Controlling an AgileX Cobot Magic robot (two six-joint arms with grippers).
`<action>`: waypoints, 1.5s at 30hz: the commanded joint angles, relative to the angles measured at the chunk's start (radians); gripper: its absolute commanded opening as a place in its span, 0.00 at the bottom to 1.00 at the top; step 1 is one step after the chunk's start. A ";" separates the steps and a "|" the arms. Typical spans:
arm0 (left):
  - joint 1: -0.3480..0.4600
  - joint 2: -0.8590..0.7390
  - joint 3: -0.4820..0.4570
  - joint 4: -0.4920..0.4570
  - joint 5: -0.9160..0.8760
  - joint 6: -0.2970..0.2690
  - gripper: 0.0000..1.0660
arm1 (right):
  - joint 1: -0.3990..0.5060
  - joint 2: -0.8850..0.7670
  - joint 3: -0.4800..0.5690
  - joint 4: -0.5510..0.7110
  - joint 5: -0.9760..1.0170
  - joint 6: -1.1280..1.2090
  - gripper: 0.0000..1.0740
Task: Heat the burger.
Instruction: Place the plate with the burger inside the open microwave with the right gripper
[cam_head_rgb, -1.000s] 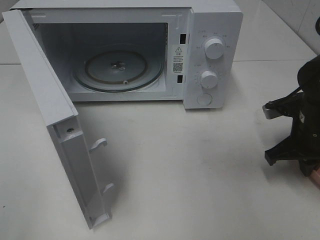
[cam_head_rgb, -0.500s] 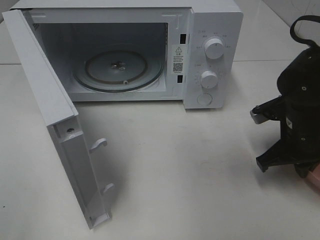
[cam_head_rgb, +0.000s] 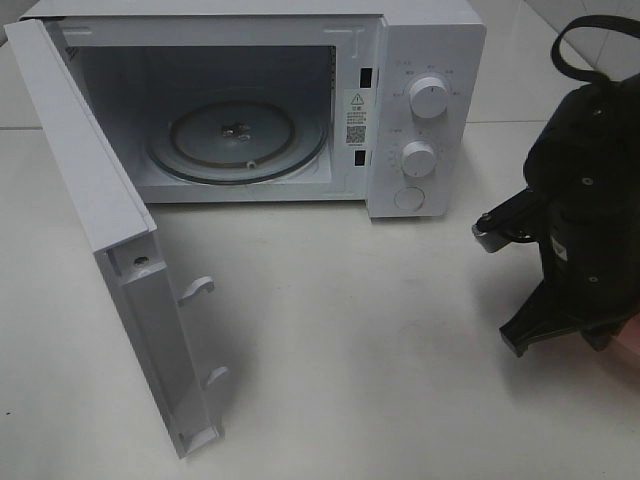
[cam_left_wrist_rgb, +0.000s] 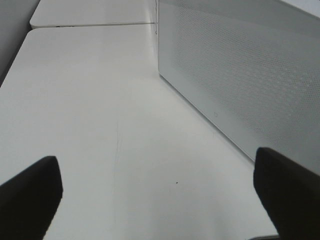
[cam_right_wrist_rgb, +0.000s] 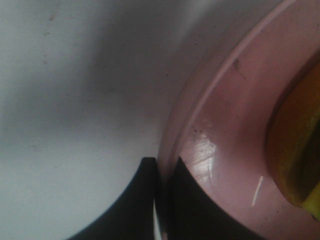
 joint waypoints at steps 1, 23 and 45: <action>0.002 -0.026 0.003 0.000 -0.003 -0.007 0.92 | 0.026 -0.015 0.004 -0.046 0.067 0.007 0.00; 0.002 -0.026 0.003 0.000 -0.003 -0.007 0.92 | 0.276 -0.207 0.004 -0.049 0.178 0.000 0.00; 0.002 -0.026 0.003 0.000 -0.003 -0.007 0.92 | 0.547 -0.219 0.004 -0.035 0.218 -0.080 0.00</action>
